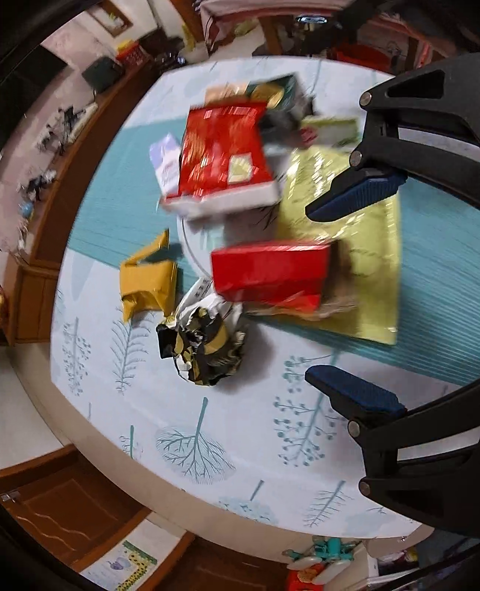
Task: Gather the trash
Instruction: 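Grasp the red box with the left tool while the right tool grasps the milk carton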
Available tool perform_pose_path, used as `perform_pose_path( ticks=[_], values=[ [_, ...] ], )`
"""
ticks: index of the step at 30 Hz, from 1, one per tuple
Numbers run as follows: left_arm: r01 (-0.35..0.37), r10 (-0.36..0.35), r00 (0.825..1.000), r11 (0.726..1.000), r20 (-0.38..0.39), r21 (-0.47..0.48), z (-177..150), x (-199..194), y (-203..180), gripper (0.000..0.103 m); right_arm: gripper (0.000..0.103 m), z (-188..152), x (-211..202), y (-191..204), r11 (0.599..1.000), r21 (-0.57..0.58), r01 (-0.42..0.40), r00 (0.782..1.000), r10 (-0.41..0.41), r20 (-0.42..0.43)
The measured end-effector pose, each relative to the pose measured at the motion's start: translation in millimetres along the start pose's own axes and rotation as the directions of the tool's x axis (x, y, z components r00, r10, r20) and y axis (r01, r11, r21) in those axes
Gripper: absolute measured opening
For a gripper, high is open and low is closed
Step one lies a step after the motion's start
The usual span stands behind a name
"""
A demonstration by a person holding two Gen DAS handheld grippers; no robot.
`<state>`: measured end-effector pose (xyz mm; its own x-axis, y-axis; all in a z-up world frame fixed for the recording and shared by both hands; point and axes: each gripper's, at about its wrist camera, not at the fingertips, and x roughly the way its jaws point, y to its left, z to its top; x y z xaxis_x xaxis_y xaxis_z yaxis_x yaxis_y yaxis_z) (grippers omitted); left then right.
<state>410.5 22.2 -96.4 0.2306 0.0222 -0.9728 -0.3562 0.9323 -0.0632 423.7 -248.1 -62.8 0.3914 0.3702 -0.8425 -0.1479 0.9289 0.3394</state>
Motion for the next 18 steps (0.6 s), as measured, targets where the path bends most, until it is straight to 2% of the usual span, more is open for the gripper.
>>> perform_pose_path(
  ticks=[4, 11, 12, 13, 14, 16, 18],
  values=[
    [-0.017, 0.016, 0.999, 1.000, -0.037, -0.020, 11.5, 19.9, 3.0, 0.074, 0.071, 25.4, 32.9, -16.8, 0.999, 0.044, -0.006, 0.999, 0.008, -0.049],
    [-0.018, 0.014, 0.996, 0.998, -0.085, -0.055, 17.7, 44.1, 12.9, 0.073, 0.071, 44.9, 79.6, -30.2, 0.995, 0.098, -0.026, 0.991, 0.039, -0.127],
    [-0.011, 0.005, 0.996, 0.998, -0.090, -0.065, 18.0, 46.6, 14.7, 0.072, 0.069, 45.8, 83.6, -30.3, 0.995, 0.097, -0.029, 0.990, 0.042, -0.132],
    [-0.003, -0.004, 0.996, 0.997, -0.094, -0.073, 18.4, 48.8, 16.1, 0.064, 0.064, 45.8, 87.5, -29.0, 0.995, 0.089, -0.036, 0.990, 0.048, -0.136],
    [0.003, -0.010, 0.995, 0.997, -0.097, -0.075, 17.7, 50.2, 16.8, 0.059, 0.055, 45.4, 91.0, -26.9, 0.995, 0.078, -0.055, 0.987, 0.066, -0.145],
    [0.006, -0.014, 0.994, 0.997, -0.104, -0.078, 18.3, 53.1, 17.8, 0.057, 0.048, 45.6, 92.6, -22.5, 0.995, 0.060, -0.085, 0.986, 0.092, -0.138],
    [0.004, -0.011, 0.996, 0.997, -0.089, -0.073, 17.7, 51.7, 17.9, 0.053, 0.040, 45.6, 89.9, -16.5, 0.996, 0.024, -0.081, 0.989, 0.084, -0.123]
  ],
)
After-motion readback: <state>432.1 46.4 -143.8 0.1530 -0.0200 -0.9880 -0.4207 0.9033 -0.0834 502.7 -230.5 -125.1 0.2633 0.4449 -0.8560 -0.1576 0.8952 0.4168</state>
